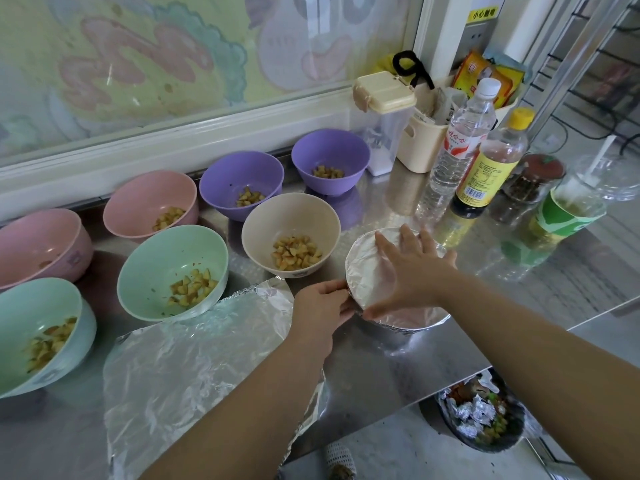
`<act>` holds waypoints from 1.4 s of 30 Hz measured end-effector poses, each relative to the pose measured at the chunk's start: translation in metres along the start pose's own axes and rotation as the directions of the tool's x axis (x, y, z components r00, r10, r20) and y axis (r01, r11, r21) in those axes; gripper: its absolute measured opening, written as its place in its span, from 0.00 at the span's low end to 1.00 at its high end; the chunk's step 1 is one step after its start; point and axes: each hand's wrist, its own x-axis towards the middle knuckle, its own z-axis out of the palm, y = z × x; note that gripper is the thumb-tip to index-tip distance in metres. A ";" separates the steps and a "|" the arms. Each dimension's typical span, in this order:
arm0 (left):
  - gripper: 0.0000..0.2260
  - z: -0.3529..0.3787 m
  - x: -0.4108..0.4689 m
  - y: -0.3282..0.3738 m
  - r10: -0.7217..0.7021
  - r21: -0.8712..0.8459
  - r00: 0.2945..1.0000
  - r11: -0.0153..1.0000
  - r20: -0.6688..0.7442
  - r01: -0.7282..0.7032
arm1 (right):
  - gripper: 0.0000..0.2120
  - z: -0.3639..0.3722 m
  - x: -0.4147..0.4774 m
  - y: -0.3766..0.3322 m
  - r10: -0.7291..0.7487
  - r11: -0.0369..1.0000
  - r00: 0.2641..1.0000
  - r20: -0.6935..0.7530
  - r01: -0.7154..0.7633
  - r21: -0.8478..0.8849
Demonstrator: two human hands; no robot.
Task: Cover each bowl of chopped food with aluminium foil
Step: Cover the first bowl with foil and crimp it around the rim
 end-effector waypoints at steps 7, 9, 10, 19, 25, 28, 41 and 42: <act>0.08 0.021 -0.016 0.020 -0.150 -0.113 0.986 0.981 0.071 0.158 | 0.75 -0.002 0.000 -0.002 0.020 1.000 1.000 0.003 -0.021 0.015; 0.09 0.025 -0.018 0.024 -0.181 -0.112 0.978 0.975 0.100 0.192 | 0.76 -0.003 0.000 -0.003 0.029 0.999 1.000 0.009 -0.029 0.015; 0.11 0.025 -0.019 0.027 -0.179 -0.124 0.975 0.973 0.134 0.196 | 0.76 -0.003 0.000 -0.004 0.034 0.999 0.999 0.009 -0.034 0.016; 0.06 0.008 -0.031 -0.004 -0.299 -0.395 0.954 0.878 -0.015 0.269 | 0.75 0.000 0.002 -0.011 0.109 0.992 0.994 0.024 -0.110 0.059; 0.15 0.024 -0.039 0.000 -0.325 -0.425 0.923 0.820 0.207 0.384 | 0.75 0.000 0.002 -0.011 0.101 0.993 0.994 0.036 -0.103 0.058; 0.16 0.021 -0.034 0.000 -0.334 -0.408 0.917 0.822 0.218 0.397 | 0.75 -0.001 0.002 -0.012 0.100 0.993 0.994 0.036 -0.102 0.061; 0.27 0.007 -0.013 0.021 -0.355 0.155 0.907 0.933 0.229 0.326 | 0.75 0.002 0.004 -0.011 0.108 0.993 0.994 0.030 -0.109 0.047; 0.28 0.008 -0.011 0.023 -0.359 0.189 0.906 0.928 0.224 0.321 | 0.75 0.003 0.004 -0.011 0.114 0.991 0.993 0.026 -0.116 0.062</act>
